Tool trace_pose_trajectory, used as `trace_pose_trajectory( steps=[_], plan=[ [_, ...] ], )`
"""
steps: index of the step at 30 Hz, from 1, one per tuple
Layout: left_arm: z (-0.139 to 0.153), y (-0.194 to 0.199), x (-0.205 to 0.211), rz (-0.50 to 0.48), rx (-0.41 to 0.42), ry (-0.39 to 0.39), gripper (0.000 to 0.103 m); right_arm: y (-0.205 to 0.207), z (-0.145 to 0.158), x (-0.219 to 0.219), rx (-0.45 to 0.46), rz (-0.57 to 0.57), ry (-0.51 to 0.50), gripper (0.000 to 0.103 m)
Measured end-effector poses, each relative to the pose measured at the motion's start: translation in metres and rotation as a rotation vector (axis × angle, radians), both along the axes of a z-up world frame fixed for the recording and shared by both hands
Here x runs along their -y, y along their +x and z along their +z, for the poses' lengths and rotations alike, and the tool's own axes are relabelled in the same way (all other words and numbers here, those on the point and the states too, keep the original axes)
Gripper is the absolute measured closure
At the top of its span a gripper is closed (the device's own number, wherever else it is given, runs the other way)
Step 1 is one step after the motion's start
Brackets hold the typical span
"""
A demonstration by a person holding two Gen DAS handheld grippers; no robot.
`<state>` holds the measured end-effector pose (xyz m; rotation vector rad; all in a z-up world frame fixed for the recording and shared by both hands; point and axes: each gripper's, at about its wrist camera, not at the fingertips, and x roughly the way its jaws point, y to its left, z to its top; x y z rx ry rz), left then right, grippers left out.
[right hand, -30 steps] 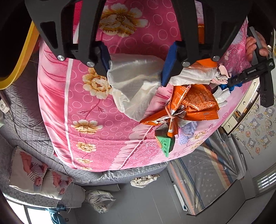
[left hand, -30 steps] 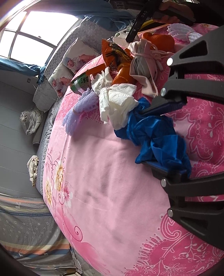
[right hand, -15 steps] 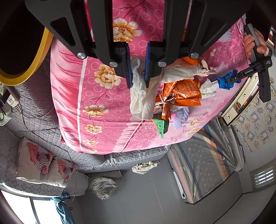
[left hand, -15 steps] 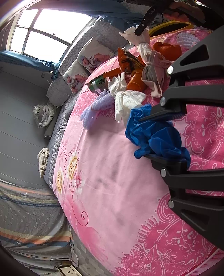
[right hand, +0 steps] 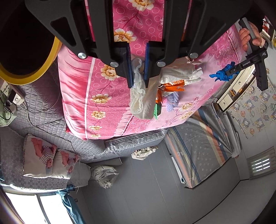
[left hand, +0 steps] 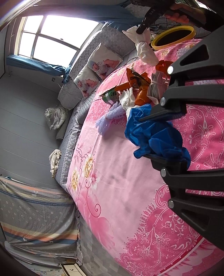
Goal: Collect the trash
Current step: 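Carry the blue glove and white tissue in both tools over the yellow bin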
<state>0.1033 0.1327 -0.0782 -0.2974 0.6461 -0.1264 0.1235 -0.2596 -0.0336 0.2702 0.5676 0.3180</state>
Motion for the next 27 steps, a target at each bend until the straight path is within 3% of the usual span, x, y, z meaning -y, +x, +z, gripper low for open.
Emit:
trace_pose_trajectory(
  steps=[16,27],
  plan=[
    [0.014,-0.01,0.016,-0.036,0.015,0.0,0.073,-0.015,0.008,0.024,0.006,-0.051,0.039,0.092],
    [0.025,0.004,0.067,-0.16,0.021,0.022,0.073,-0.019,0.008,0.055,0.015,-0.122,0.048,0.092]
  ],
)
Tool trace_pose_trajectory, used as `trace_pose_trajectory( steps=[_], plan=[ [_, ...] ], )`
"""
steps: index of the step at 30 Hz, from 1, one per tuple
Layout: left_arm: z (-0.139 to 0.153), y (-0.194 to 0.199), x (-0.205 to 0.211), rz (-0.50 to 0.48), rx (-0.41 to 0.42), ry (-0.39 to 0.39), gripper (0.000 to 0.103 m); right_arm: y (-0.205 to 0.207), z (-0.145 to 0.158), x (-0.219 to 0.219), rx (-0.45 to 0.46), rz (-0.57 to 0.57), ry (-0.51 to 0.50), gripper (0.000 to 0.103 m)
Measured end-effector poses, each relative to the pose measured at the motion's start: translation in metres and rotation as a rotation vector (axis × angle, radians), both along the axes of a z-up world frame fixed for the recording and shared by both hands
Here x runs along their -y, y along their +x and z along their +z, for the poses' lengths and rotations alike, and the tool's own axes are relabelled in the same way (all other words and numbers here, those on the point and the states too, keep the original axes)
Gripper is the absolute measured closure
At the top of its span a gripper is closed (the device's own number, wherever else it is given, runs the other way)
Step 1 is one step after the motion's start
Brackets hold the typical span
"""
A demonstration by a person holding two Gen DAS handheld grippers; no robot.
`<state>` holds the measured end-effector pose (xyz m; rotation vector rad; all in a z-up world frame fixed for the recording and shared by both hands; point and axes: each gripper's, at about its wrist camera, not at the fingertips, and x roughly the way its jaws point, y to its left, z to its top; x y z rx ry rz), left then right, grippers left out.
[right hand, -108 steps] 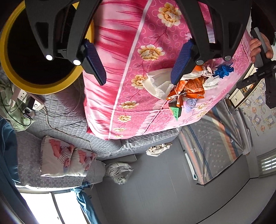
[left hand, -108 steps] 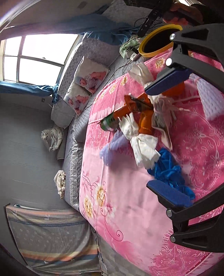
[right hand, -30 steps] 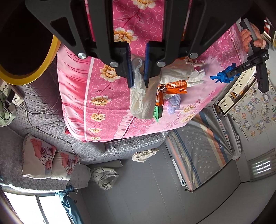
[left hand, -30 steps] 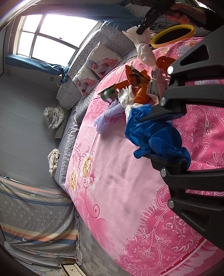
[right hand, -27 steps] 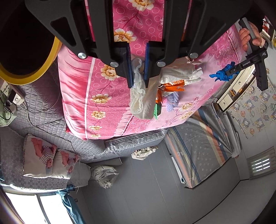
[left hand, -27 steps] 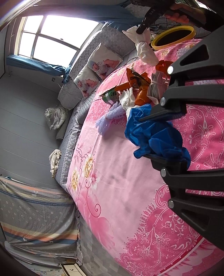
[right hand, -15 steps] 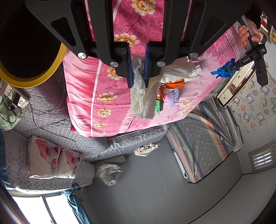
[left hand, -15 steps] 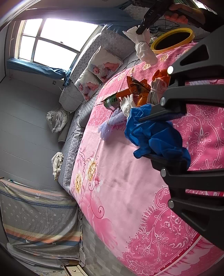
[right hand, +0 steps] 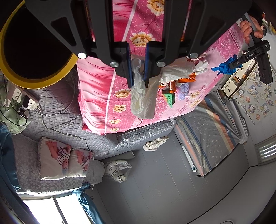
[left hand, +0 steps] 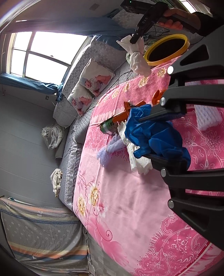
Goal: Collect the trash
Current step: 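Carry the blue glove and white tissue in both tools over the yellow bin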
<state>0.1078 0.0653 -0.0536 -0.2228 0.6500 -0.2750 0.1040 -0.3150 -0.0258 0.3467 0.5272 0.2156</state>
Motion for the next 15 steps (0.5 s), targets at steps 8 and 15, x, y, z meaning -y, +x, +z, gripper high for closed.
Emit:
trace_pose_trajectory(
  steps=[8,15],
  plan=[
    [0.008,0.017,0.055,-0.125,-0.004,0.015,0.073,-0.008,-0.002,0.036,0.001,-0.079,0.005,0.092],
    [0.011,0.024,0.114,-0.256,-0.003,0.032,0.073,-0.02,-0.005,0.076,0.006,-0.17,0.041,0.092]
  ],
)
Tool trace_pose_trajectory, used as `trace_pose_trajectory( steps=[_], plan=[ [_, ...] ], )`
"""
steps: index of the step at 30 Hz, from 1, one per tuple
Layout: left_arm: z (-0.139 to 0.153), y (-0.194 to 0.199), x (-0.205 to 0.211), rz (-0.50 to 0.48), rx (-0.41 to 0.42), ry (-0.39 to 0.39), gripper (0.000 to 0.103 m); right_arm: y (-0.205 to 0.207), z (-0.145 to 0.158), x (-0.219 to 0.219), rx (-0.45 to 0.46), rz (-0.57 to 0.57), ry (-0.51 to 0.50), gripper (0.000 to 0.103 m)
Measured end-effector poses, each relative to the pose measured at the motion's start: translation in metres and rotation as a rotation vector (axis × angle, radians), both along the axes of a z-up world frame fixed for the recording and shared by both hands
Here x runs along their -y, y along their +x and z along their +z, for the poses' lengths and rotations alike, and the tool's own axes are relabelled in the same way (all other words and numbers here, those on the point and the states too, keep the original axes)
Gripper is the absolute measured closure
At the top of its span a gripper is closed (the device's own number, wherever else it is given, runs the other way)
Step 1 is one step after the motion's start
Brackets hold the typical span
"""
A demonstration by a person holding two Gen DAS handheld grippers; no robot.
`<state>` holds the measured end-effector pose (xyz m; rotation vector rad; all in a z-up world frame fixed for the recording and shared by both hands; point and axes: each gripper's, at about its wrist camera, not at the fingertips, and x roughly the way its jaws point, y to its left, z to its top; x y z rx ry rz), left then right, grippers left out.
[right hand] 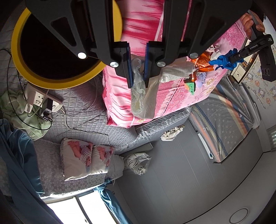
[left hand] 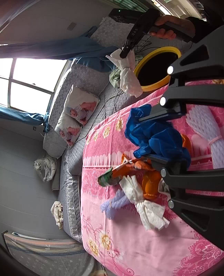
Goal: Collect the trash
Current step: 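Carry the blue glove and white tissue in both tools over the yellow bin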
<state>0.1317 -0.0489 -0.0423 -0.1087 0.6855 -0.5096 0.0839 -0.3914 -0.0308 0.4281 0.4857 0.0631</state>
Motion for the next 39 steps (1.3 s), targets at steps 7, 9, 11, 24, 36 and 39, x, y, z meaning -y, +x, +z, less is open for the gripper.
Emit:
trace_pose_trajectory(
  steps=[7,9,11,24,36,39],
  plan=[
    [-0.006,0.0,0.06,-0.139,-0.012,0.026,0.073,-0.016,-0.004,0.037,0.012,-0.1,0.033,0.092],
    [-0.006,0.0,0.077,-0.178,-0.015,0.038,0.073,-0.023,-0.004,0.046,0.02,-0.134,0.04,0.092],
    [-0.006,-0.001,0.093,-0.214,-0.016,0.041,0.073,-0.029,-0.005,0.057,0.026,-0.171,0.048,0.092],
    [-0.02,-0.006,0.19,-0.426,-0.038,0.088,0.072,-0.055,-0.022,0.109,0.02,-0.348,0.074,0.091],
    [-0.039,-0.009,0.246,-0.516,-0.071,0.112,0.072,-0.064,-0.034,0.123,-0.013,-0.446,0.055,0.091],
    [-0.045,-0.008,0.252,-0.521,-0.086,0.113,0.072,-0.064,-0.039,0.129,-0.024,-0.463,0.068,0.091]
  ],
)
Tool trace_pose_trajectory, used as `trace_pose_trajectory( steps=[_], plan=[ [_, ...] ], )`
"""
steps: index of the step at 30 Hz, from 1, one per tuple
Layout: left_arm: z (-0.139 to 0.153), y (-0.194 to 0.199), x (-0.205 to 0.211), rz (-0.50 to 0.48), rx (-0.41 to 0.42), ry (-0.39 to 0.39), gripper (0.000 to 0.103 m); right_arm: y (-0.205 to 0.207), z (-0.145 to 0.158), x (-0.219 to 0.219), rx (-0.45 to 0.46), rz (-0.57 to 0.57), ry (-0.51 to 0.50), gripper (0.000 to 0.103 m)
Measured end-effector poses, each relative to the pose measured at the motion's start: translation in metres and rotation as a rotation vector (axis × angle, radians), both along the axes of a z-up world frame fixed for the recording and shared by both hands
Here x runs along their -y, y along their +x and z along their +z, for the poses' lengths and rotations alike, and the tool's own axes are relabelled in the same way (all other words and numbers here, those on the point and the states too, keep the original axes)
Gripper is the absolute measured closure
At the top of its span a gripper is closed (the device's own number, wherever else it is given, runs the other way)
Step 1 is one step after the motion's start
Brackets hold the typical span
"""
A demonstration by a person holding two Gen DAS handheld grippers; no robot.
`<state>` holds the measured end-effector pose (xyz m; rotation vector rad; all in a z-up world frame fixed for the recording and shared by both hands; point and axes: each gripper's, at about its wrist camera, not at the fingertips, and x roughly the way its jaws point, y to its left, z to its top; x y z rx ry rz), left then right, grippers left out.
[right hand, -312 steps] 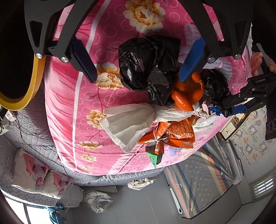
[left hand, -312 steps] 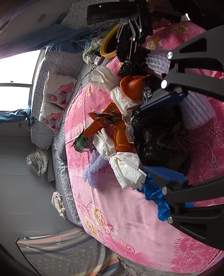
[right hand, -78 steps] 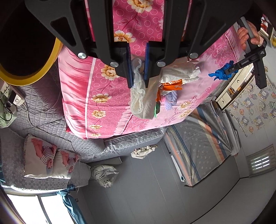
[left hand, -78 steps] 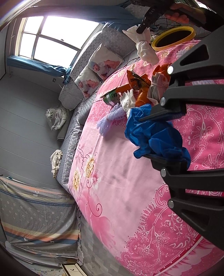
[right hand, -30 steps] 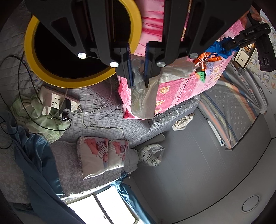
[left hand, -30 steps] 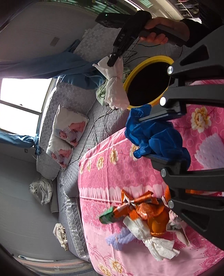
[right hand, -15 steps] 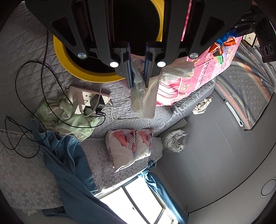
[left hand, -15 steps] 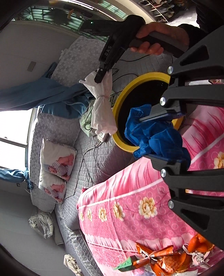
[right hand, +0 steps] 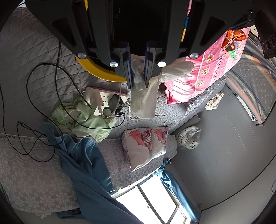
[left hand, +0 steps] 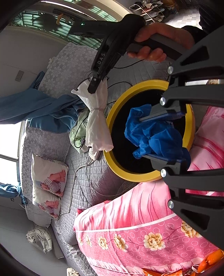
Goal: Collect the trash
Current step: 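Carry the blue glove and white tissue in both tools over the yellow bin, then open the left tool to drop the glove while the right tool drops the tissue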
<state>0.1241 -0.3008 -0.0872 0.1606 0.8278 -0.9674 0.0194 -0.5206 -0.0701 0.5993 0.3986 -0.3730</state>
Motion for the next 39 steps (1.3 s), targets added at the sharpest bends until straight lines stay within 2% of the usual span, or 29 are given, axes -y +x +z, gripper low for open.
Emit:
trace_pose_trajectory(
  steps=[17,24,27,29,31,34,39],
  plan=[
    [-0.019,0.003,0.025,-0.016,-0.038,0.035,0.072,0.016,-0.02,0.001,-0.078,-0.01,0.003,0.09],
    [-0.019,0.003,0.024,0.002,-0.03,0.036,0.069,0.018,-0.029,0.008,-0.081,-0.026,0.021,0.083],
    [-0.019,0.006,0.02,0.025,-0.042,0.026,0.058,0.017,-0.028,0.011,-0.079,-0.038,0.026,0.07],
    [-0.019,0.006,0.017,0.038,-0.042,0.023,0.052,0.017,-0.028,0.012,-0.079,-0.048,0.027,0.068],
    [-0.019,0.008,0.014,0.048,-0.042,0.016,0.041,0.016,-0.028,0.014,-0.074,-0.055,0.032,0.06],
    [-0.016,0.008,0.011,0.052,-0.043,0.003,0.036,0.014,-0.027,0.015,-0.069,-0.057,0.037,0.057],
    [-0.013,0.009,0.005,0.061,-0.043,-0.009,0.036,0.013,-0.021,0.013,-0.061,-0.052,0.031,0.057]
  ],
)
